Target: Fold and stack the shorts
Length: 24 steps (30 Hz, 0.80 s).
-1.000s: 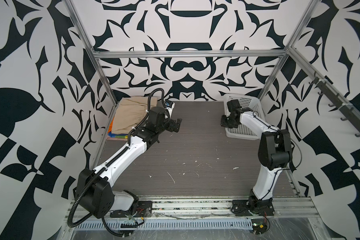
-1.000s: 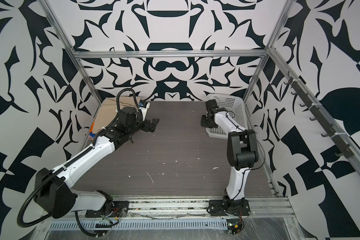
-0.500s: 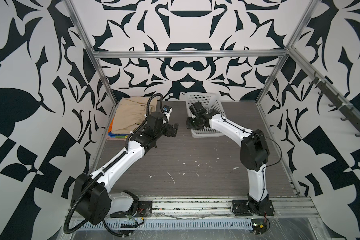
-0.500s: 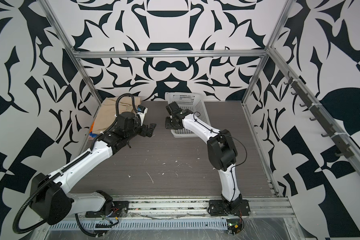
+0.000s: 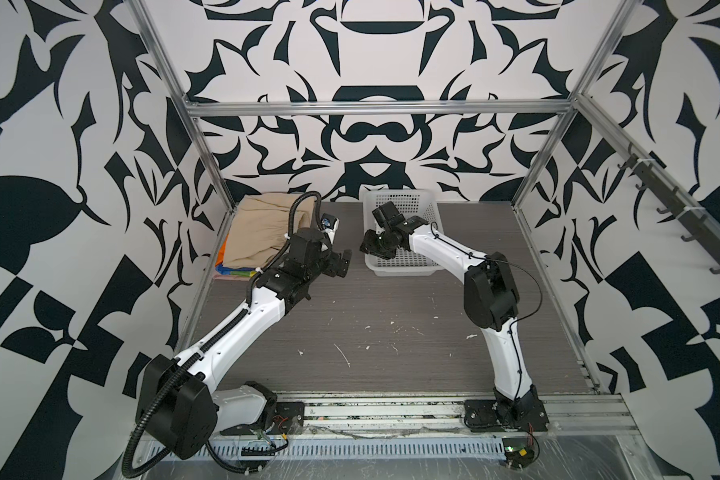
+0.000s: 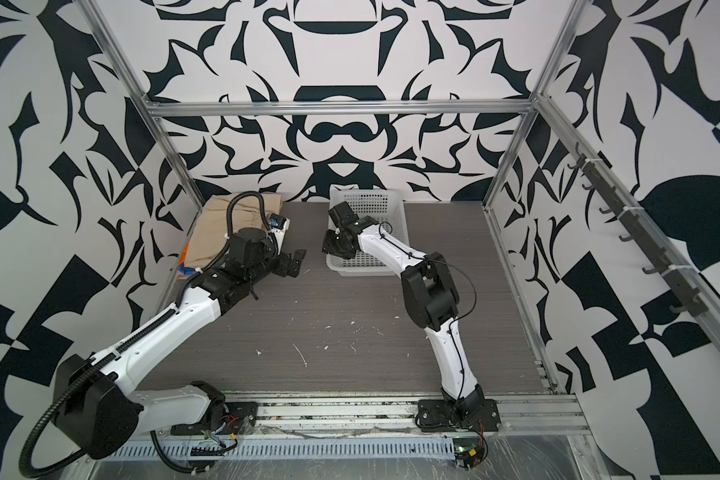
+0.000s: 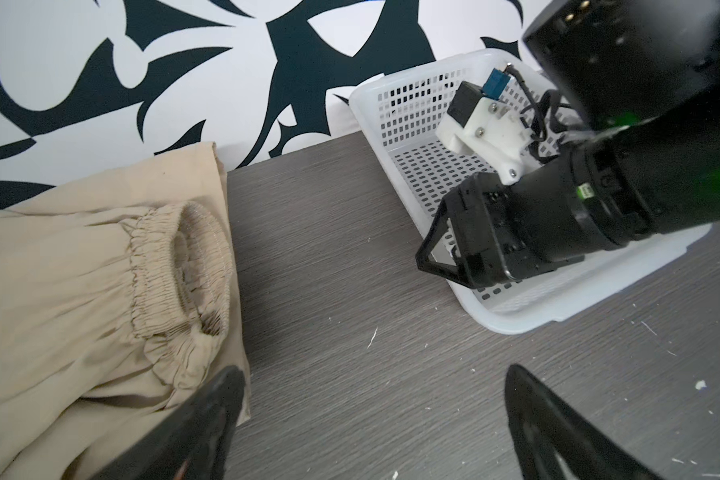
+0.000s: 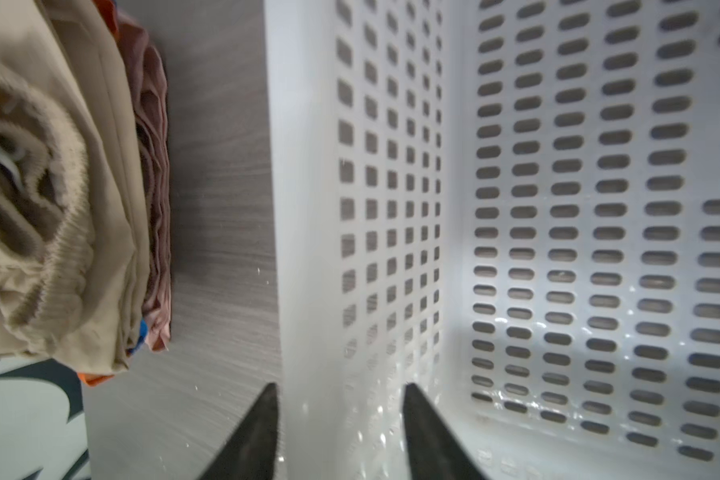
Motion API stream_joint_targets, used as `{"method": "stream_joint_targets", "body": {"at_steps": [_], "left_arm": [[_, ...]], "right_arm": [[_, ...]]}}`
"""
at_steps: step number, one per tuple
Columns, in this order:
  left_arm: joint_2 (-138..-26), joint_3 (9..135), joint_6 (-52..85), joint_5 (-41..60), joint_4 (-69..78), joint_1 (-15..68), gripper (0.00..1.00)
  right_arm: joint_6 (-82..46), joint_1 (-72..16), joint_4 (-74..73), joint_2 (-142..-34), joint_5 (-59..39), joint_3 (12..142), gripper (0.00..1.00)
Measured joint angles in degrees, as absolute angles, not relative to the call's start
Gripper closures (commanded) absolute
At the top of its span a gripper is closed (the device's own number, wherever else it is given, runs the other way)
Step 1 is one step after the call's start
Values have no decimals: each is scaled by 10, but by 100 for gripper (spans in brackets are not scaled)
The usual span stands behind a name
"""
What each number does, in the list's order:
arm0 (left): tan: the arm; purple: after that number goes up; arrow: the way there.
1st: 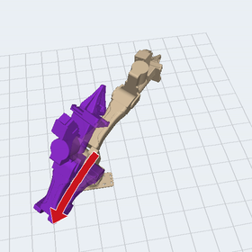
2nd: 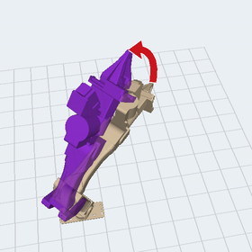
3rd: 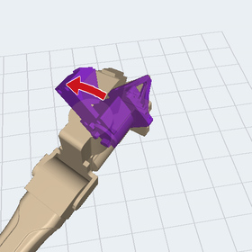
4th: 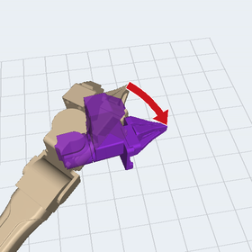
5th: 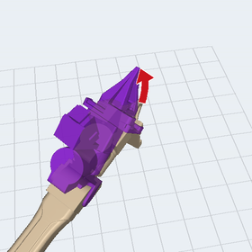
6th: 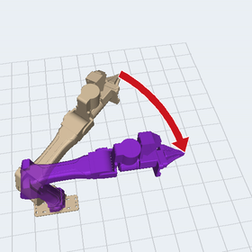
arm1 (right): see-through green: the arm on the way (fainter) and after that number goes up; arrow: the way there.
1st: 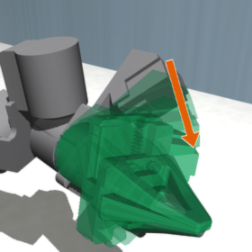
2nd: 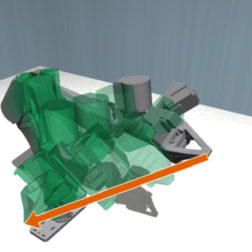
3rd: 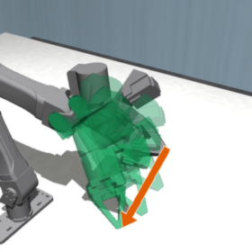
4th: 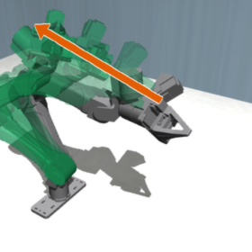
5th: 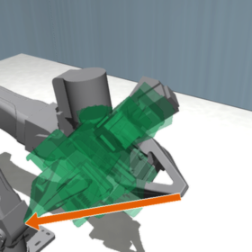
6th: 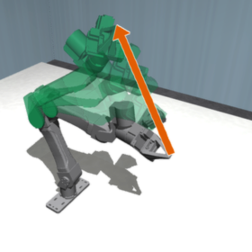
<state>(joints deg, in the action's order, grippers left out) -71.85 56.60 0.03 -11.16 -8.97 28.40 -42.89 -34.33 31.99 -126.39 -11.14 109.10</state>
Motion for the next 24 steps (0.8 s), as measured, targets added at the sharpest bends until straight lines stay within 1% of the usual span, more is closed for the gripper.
{"method": "stream_joint_targets", "body": {"at_steps": [3, 6, 7, 11, 15, 18, 20, 22, 24], "left_arm": [[-712, 566, 1, -110, -89, 252, 1], [-693, 557, 3, -106, -81, 209, 1], [-685, 548, 5, -105, -76, 191, 1], [-660, 501, 31, -95, -48, 94, 1], [-659, 434, 55, -102, 2, 5, 1], [-683, 401, 67, -120, 35, -18, 1], [-703, 381, 74, -130, 64, -22, 1], [-720, 351, 78, -132, 102, -23, 1], [-740, 319, 81, -130, 144, -23, 1]], "right_arm": [[-424, -342, 325, -1256, -120, 1091, 25], [-414, -338, 336, -1230, -124, 1091, 6], [-406, -335, 340, -1218, -124, 1091, 1], [-370, -306, 350, -1142, -114, 1071, 0], [-344, -217, 332, -1026, -97, 981, 0], [-337, -129, 293, -951, -76, 877, 0], [-327, -73, 260, -912, -43, 799, 0], [-303, -42, 215, -869, 19, 702, 0], [-268, -40, 159, -826, 79, 604, 0]]}}
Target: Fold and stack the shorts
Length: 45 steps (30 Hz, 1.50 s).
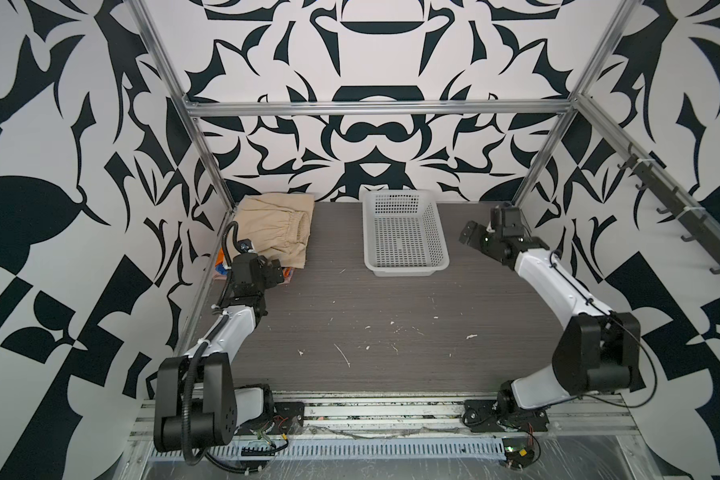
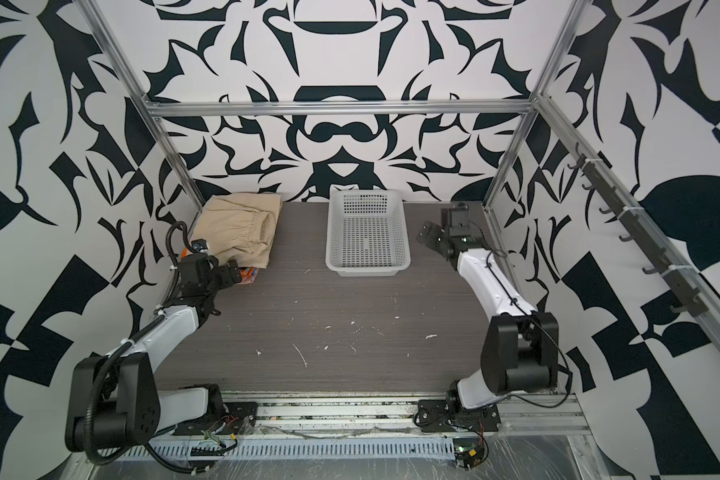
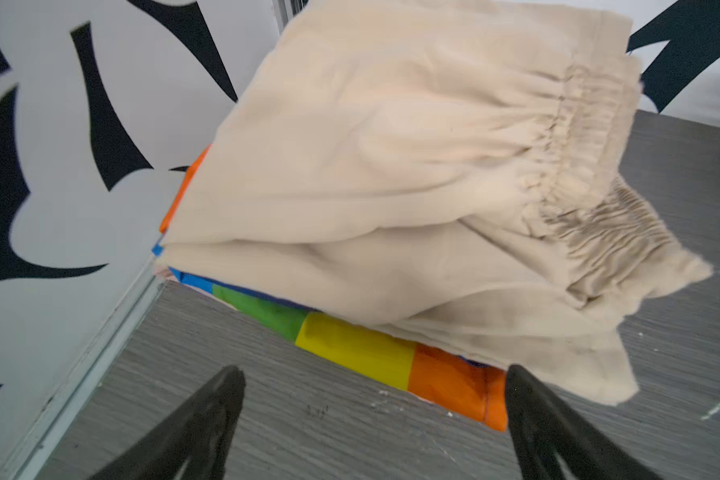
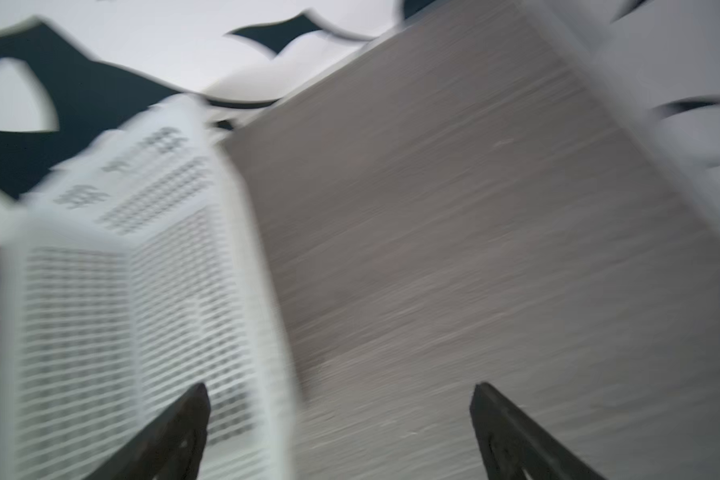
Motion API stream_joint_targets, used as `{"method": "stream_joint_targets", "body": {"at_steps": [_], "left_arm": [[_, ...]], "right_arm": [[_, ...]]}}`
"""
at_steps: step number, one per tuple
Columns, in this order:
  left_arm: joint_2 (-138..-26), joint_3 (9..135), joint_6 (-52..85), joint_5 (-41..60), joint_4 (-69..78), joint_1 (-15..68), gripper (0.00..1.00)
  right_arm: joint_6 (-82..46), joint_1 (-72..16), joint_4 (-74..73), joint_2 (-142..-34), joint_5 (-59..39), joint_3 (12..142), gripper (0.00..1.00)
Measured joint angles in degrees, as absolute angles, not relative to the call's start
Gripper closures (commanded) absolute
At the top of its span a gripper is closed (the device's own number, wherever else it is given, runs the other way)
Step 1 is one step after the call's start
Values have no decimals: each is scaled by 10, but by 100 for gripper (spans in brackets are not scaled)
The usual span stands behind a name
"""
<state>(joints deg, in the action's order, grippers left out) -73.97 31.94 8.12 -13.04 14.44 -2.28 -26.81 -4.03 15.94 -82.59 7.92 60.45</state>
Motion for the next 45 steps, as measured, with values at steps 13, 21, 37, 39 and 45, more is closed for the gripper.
{"method": "stream_joint_targets", "body": {"at_steps": [13, 21, 37, 39, 45], "left_arm": [[-867, 191, 62, -27, 458, -22, 1], [-887, 201, 42, 9, 507, -15, 1], [-887, 201, 36, 15, 517, -14, 1], [-887, 201, 36, 15, 517, -14, 1], [-887, 201, 36, 15, 517, -14, 1]], "right_arm": [[-80, -58, -189, -771, 235, 293, 0], [-53, -58, -418, -845, 236, 182, 0], [-27, -64, -535, -900, 208, 183, 0], [-26, -65, -535, -900, 206, 184, 0], [-25, -65, -535, -900, 206, 184, 0]]}}
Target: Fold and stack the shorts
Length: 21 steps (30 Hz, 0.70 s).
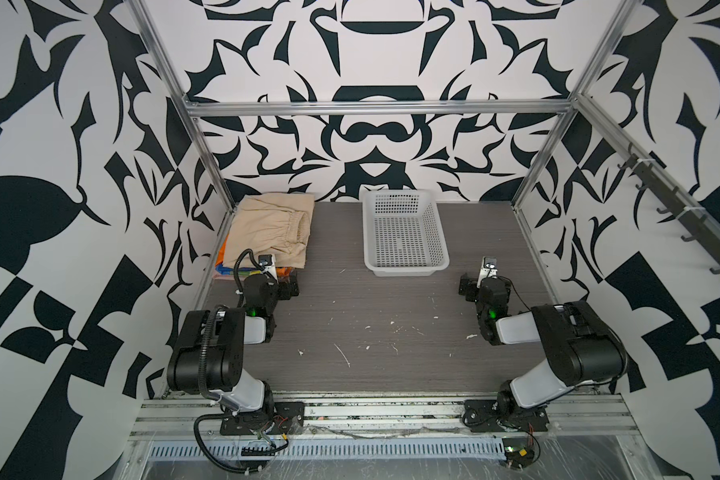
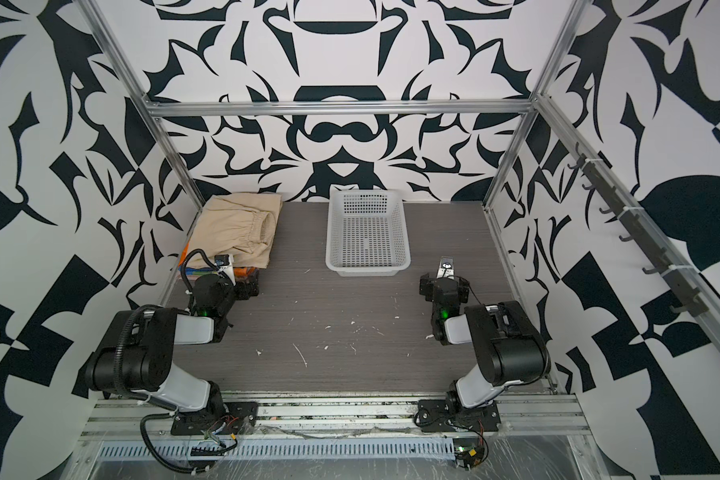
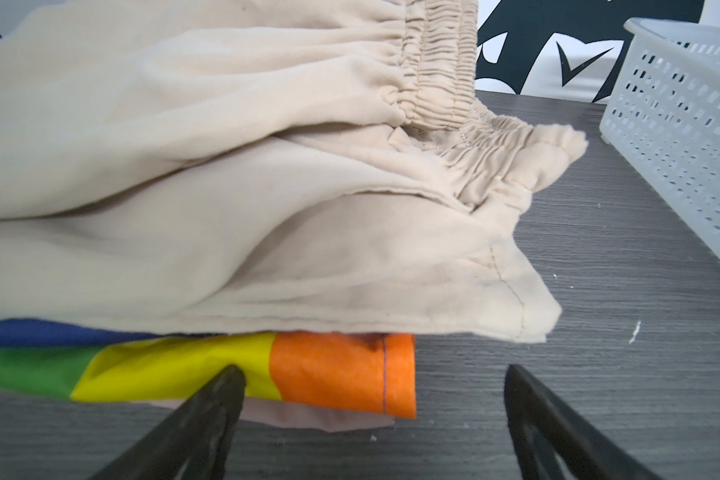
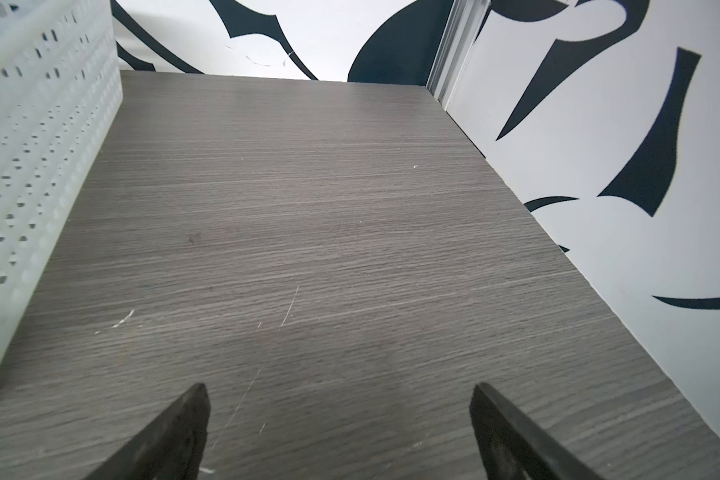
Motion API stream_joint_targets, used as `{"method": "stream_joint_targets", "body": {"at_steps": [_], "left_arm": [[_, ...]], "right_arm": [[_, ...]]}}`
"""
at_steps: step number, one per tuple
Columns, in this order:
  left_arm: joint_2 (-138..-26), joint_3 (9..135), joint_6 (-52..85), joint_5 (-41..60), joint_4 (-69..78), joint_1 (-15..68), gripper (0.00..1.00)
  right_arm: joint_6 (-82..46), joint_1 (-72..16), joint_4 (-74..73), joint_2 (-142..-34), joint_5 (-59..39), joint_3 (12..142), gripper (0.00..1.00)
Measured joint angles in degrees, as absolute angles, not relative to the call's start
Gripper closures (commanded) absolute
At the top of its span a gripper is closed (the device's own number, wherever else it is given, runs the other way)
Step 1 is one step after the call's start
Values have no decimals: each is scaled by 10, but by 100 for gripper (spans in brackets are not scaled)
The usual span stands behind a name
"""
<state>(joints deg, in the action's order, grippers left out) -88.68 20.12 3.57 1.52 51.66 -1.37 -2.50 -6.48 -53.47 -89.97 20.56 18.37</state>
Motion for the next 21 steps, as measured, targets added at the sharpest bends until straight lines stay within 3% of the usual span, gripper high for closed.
{"method": "stream_joint_targets", "body": {"at_steps": [21], "left_arm": [[-887, 201, 36, 15, 517, -14, 1]], "right_arm": [[-3, -65, -533, -900, 151, 187, 0]]}}
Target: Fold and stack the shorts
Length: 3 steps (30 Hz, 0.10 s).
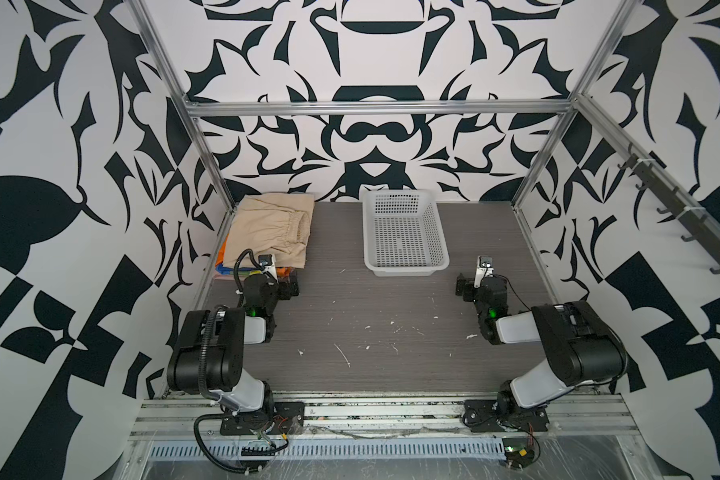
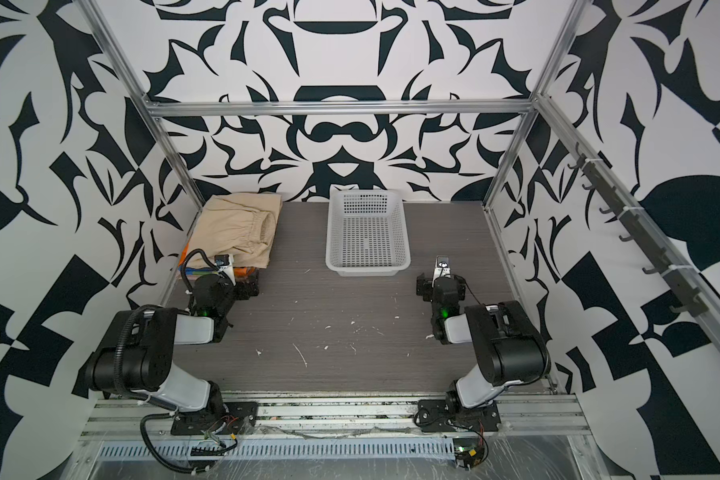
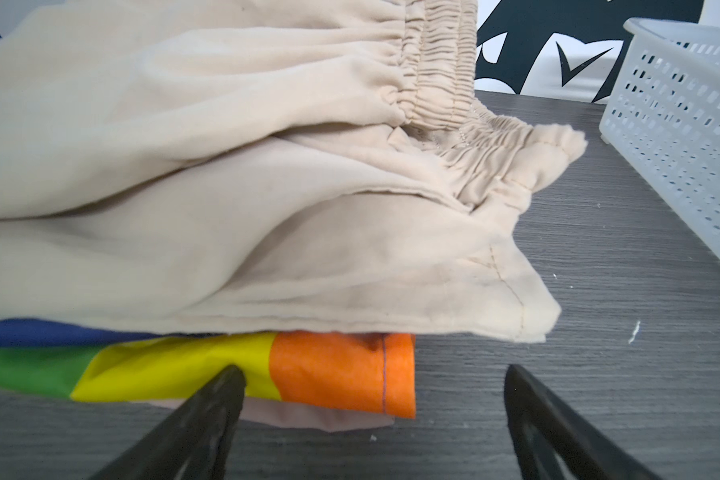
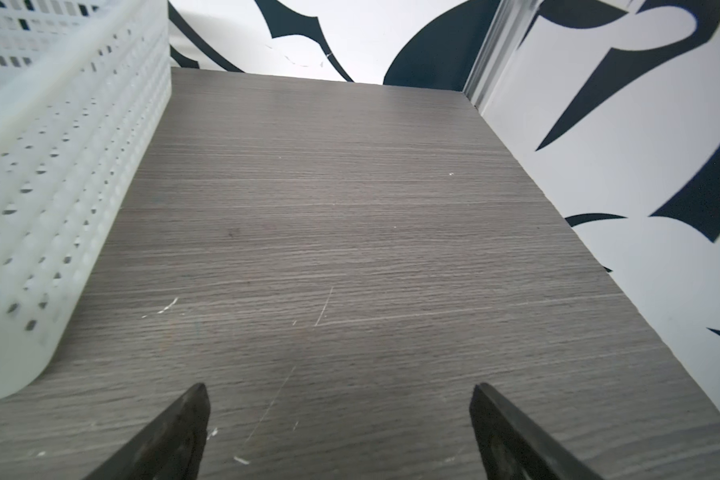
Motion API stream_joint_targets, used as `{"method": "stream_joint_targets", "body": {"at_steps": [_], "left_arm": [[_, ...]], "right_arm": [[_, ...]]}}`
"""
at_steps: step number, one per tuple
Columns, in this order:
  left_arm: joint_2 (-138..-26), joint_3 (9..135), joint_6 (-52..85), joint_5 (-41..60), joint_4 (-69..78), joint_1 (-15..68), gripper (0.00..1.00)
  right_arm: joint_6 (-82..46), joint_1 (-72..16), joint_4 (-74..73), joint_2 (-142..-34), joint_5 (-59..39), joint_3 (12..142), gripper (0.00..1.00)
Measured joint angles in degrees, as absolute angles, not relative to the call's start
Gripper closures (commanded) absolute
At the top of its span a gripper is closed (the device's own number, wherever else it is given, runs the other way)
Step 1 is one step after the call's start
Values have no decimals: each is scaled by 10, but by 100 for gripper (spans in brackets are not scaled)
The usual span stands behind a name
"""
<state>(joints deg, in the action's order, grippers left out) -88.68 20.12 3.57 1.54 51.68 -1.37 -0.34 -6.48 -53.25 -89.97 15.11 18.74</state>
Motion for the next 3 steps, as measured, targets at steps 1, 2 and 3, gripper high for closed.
{"method": "stream_joint_targets", "body": {"at_steps": [1, 2, 3], "left_arm": [[-887, 201, 36, 15, 517, -14, 1], [-887, 201, 36, 15, 517, -14, 1], [-887, 201, 36, 15, 517, -14, 1]], "right_arm": [[-2, -65, -532, -900, 149, 187, 0], [-1, -65, -532, -900, 148, 187, 0], [0, -65, -532, -900, 147, 187, 0]]}}
